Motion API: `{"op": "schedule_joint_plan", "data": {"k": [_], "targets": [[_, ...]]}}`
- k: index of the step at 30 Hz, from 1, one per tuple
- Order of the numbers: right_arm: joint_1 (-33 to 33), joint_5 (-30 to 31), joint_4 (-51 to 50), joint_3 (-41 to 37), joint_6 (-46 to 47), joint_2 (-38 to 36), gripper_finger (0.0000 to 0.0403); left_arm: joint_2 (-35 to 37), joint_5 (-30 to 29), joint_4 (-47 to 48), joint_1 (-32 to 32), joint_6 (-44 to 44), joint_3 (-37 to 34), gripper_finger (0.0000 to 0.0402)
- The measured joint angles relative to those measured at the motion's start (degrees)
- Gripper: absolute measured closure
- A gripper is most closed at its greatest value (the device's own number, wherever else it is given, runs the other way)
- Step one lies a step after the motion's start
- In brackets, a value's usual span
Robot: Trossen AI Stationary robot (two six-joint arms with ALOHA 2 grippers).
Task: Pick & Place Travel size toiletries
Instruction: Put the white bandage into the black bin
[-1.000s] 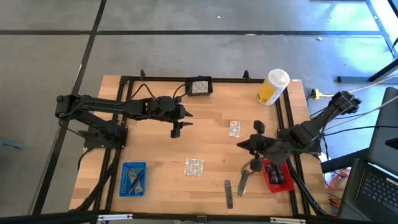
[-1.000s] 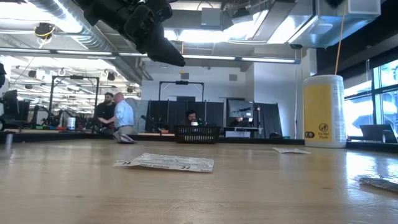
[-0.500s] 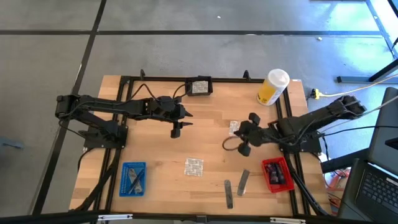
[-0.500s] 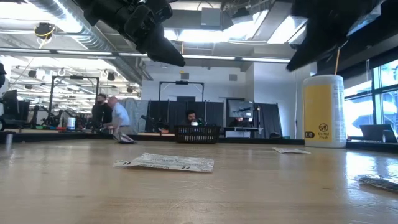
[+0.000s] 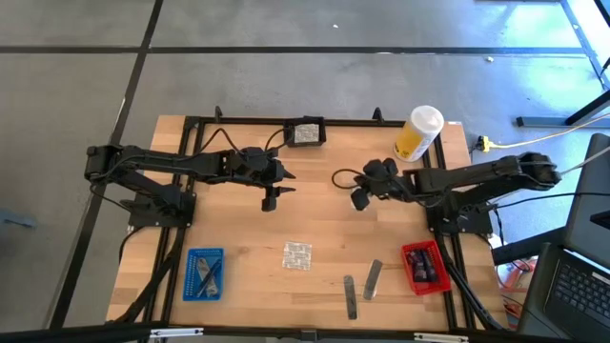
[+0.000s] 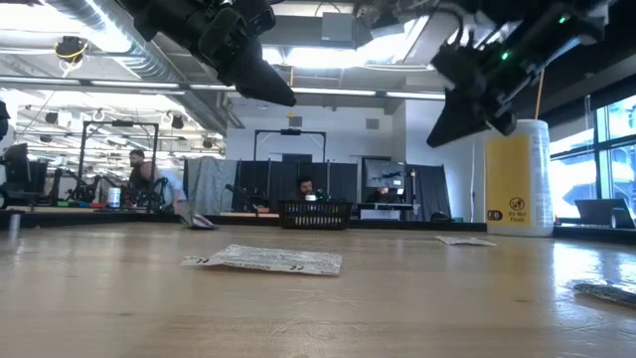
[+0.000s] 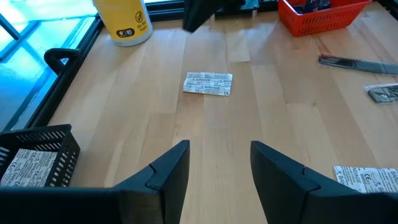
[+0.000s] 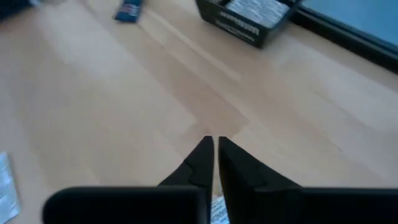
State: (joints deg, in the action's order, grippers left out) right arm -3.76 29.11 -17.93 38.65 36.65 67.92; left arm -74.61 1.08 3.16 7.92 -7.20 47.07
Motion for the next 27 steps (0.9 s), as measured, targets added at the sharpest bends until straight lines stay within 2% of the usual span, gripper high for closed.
{"op": "schedule_joint_plan", "data": {"k": [10,17,22,27], "targets": [[4.48,-4.31,2.96,-0.02,3.65,9.84,0.0269,0.0,0.0,0.0,0.0,0.0,0.0,0.0238],[5.81,-7.48,1.57,0.0,7.55,12.68,0.0199,0.0,0.0,0.0,0.0,0.0,0.0,0.0238],[5.82,-6.81,0.82,0.0,11.03,12.7,0.0171,0.0,0.0,0.0,0.0,0.0,0.0,0.0238],[5.82,-6.0,0.79,0.02,13.34,14.15,0.0162,0.0,0.0,0.0,0.0,0.0,0.0,0.0238]]}}
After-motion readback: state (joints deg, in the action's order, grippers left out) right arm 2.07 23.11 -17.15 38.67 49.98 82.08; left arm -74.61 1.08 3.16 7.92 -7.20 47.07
